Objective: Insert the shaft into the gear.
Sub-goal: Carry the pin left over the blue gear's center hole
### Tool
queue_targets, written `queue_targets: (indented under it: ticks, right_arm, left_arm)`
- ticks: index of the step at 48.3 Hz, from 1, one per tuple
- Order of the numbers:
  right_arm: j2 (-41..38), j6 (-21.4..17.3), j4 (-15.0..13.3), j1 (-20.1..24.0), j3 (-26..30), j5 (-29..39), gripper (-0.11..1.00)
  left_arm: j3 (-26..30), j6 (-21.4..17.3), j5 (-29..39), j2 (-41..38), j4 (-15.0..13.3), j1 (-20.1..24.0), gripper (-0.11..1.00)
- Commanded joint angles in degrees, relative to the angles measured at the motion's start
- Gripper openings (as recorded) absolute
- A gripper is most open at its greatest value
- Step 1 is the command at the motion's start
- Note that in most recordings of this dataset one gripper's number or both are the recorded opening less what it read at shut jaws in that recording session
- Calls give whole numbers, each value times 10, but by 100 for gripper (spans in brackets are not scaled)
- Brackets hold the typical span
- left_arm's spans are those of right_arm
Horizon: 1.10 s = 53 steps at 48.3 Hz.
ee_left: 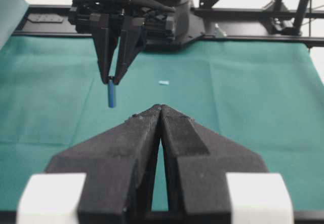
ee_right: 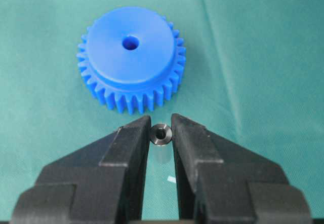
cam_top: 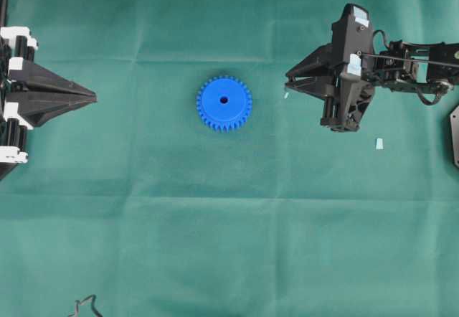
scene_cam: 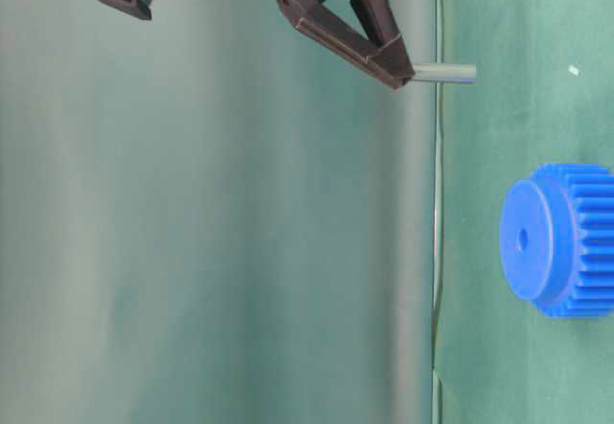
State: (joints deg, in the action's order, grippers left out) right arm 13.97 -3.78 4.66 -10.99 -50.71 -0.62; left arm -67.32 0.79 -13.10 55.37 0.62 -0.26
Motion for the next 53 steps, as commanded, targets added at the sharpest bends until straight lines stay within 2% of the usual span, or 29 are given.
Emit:
queue_targets:
  ticks: [1, 8, 31, 39, 53]
  right_arm:
    - [7, 0, -1, -1, 18, -3, 17]
    - [-16, 0, -1, 3, 40, -12, 17]
    - [-152, 3, -8, 28, 187, -11, 17]
    - [-168, 3, -9, 29, 205, -11, 17]
    - [-169, 3, -9, 31, 204, -13, 17]
  left_arm:
    - [17, 1, -3, -4, 2, 1, 0]
    - [17, 1, -4, -4, 2, 1, 0]
    - [18, 2, -3, -4, 2, 2, 0]
    - [18, 6, -3, -4, 2, 1, 0]
    - [18, 6, -3, -4, 2, 2, 0]
